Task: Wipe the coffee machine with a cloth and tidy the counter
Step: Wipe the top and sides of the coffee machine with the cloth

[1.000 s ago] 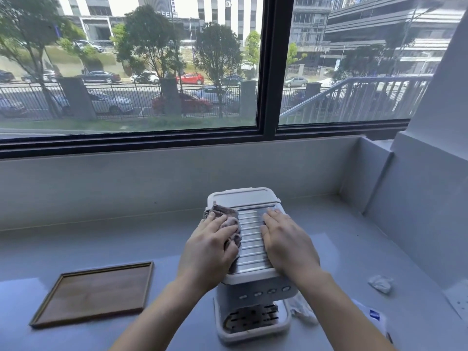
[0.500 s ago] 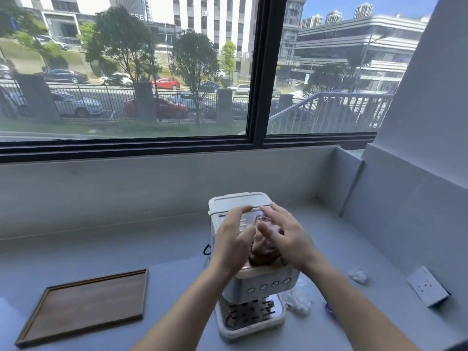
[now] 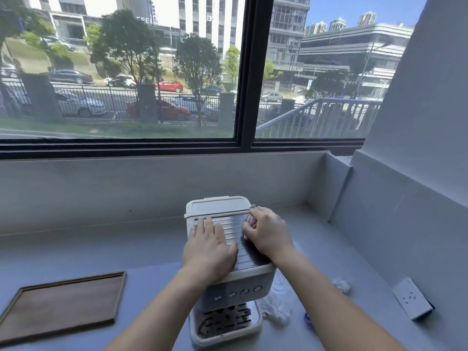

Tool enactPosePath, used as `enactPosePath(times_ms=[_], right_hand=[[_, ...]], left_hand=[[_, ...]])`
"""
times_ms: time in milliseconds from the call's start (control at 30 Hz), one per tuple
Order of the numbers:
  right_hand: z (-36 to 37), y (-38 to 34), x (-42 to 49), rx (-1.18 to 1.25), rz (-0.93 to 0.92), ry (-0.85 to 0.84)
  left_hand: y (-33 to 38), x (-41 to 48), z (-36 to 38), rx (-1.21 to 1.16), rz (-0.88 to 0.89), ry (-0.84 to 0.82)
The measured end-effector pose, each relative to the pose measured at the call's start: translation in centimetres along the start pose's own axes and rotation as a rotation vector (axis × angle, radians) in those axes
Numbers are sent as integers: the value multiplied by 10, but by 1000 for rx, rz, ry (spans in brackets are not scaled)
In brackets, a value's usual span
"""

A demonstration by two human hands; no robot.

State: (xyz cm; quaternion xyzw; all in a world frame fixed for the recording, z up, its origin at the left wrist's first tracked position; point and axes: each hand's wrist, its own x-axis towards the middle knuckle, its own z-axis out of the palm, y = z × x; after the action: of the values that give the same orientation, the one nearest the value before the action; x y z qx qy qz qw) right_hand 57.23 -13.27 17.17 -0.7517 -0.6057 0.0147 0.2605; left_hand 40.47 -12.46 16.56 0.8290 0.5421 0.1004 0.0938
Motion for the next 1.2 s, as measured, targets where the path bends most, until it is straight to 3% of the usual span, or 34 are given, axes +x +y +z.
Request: enactPosePath(times_ms=[133,233,433,567,700,833,1100,1200], right_hand=[[9,-3,46,-28,-20,-3],[10,-8,84,38,61,-120],[9,-4,129,397,193,-367],[11,18,117,690,304,-382],[3,36,79,625,233,-301],[0,40,14,512,115,-56],[-4,39,-76,693,192,111],[7,27,-99,699,235,278]], left_hand=[[0,-3,6,23,11,57],[-1,-3,7,24,10,60],[-5,-1,12,20,-12,78],[-2,-1,11,12,-6,100],[-1,-2,8,12,-2,107],[3,-3,5,19,-7,78],[6,-6,1,35,-38,33],[6,-7,0,14,-37,26]])
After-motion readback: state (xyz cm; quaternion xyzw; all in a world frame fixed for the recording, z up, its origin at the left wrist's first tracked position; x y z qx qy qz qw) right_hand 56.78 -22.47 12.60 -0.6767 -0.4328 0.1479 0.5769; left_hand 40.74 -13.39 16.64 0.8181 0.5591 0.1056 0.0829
